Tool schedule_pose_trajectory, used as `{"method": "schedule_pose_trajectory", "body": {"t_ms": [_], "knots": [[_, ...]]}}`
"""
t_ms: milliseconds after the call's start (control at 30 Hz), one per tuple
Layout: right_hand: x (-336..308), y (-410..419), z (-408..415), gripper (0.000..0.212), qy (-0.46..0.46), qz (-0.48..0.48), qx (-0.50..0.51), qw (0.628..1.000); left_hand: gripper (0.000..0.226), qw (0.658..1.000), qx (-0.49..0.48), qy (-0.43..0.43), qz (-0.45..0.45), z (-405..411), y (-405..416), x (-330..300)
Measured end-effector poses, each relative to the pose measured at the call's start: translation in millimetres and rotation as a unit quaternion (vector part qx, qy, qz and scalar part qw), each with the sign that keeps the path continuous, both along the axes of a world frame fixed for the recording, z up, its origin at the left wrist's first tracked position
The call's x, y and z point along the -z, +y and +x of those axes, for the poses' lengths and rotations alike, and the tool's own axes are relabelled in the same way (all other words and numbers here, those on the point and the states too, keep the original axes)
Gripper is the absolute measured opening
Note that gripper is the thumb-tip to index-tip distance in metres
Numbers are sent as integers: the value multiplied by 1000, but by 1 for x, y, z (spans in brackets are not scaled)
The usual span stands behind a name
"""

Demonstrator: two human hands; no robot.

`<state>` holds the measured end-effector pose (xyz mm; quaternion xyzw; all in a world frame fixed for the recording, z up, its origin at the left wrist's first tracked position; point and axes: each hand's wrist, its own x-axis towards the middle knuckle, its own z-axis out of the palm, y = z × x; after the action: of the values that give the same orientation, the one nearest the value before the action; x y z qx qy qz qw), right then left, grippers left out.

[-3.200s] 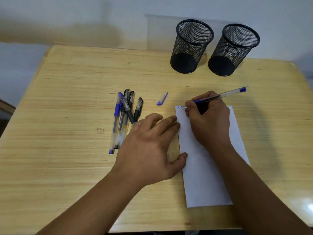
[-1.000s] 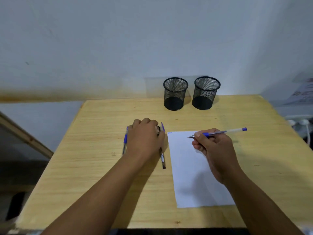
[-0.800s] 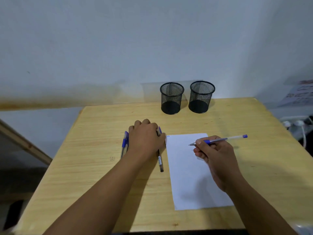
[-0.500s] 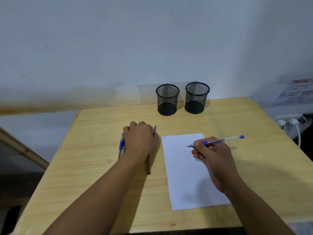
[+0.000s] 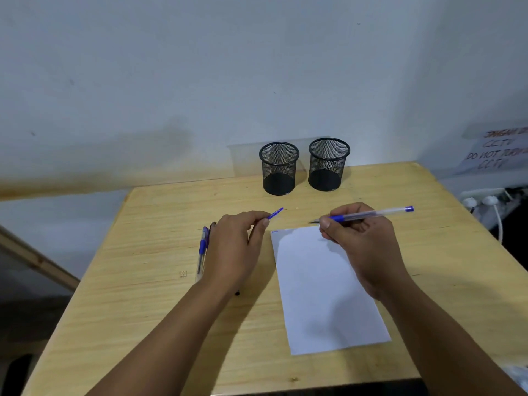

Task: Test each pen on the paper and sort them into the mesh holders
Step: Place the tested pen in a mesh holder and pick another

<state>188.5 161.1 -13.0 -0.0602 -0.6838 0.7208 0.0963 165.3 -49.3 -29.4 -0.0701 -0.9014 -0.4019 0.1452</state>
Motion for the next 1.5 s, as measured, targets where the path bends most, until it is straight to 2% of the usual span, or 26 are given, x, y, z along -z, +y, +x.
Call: {"method": "schedule_pose_trajectory", "body": {"t_ms": [100, 333, 733, 1067, 1233, 1367, 1500], "knots": [[-5, -6, -3, 14, 12, 15, -19, 1000, 16, 999, 19, -1, 35, 7, 1, 0], [-4, -16, -2, 15, 9, -4, -59, 998, 16, 999, 40, -5, 27, 16, 6, -3], [7, -17, 9, 16, 6, 79, -73, 994, 17, 993, 86, -36, 68, 26, 12, -3], [16, -20, 10, 16, 12, 22, -89, 996, 18, 988, 93, -51, 110, 30, 17, 0], [16, -22, -3, 31, -26, -49, -38, 998, 13, 985, 60, -68, 147, 19, 19, 5], [19, -31, -10, 19, -33, -115, -24, 992, 12, 985, 40, -64, 156, 13, 18, 10], [12, -30, -26, 12, -16, -121, -4, 993, 17, 983, 47, -71, 161, 6, 19, 10]]}}
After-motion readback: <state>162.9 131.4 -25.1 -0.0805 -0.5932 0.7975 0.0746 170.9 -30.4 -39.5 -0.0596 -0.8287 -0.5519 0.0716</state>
